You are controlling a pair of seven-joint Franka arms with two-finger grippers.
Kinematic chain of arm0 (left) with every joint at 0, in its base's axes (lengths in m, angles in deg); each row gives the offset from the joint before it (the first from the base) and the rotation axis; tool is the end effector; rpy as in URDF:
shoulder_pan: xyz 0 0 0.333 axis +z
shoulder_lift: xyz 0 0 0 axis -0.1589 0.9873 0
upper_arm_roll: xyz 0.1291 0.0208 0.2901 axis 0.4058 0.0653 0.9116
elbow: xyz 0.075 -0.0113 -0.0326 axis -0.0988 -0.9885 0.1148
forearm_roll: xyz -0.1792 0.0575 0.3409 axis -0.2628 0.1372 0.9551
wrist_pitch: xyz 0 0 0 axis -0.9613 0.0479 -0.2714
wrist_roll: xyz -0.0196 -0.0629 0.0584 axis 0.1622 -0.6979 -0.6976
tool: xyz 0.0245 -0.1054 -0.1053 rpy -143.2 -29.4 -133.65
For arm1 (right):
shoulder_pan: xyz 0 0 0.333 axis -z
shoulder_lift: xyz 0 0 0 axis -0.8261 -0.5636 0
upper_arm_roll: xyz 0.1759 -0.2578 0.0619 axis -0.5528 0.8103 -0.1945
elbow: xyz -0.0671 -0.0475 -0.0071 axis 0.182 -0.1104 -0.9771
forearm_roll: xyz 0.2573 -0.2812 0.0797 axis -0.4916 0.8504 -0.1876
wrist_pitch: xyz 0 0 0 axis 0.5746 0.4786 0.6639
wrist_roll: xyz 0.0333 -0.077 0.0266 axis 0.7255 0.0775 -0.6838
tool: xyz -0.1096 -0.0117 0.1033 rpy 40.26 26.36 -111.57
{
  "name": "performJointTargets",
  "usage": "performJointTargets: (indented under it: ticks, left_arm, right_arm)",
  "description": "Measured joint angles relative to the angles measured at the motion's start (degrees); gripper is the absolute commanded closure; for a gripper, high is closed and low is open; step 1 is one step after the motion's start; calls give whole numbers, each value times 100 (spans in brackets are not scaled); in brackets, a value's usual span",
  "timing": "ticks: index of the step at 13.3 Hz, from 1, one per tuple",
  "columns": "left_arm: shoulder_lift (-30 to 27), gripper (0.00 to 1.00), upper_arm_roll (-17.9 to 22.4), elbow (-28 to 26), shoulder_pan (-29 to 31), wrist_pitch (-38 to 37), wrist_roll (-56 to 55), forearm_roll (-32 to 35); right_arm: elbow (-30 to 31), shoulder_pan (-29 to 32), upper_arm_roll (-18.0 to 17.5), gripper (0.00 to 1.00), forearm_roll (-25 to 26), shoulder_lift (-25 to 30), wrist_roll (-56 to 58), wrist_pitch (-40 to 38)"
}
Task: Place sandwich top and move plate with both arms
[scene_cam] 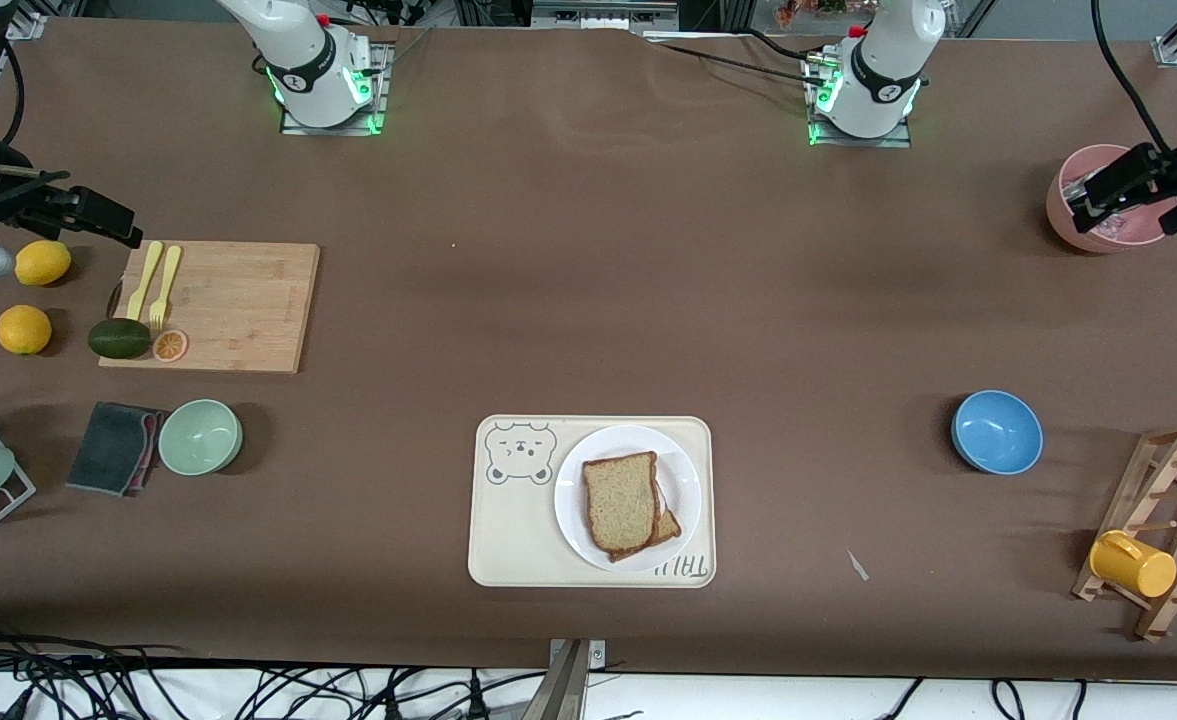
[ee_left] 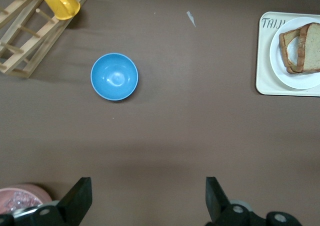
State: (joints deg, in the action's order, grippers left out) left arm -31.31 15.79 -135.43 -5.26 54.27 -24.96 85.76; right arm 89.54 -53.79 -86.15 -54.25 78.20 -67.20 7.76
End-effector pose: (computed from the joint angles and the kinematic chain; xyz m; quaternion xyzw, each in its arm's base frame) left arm 0.5140 0.0222 0.5999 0.9989 0.0341 0.0155 0.0279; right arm 0.5434 -0.0042 0.5445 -0.9973 0.0516 0.0519 0.0060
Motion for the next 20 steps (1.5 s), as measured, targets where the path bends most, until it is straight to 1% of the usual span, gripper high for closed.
performJointTargets:
  ticks: [4,6,15,20]
  left_arm:
    - [-4,0,-81,1,0,-378,-258,114]
    - [6,0,-75,1,2,-416,-261,219]
    - [137,0,-35,0,81,-448,-264,238]
    - [134,0,-67,139,67,-582,-264,238]
  right_arm:
    - [0,0,0,0,0,0,0,0]
    - [0,0,0,0,0,0,0,0]
    - [0,0,0,0,0,0,0,0]
    - [0,-8,-25,0,-22,0,-12,58]
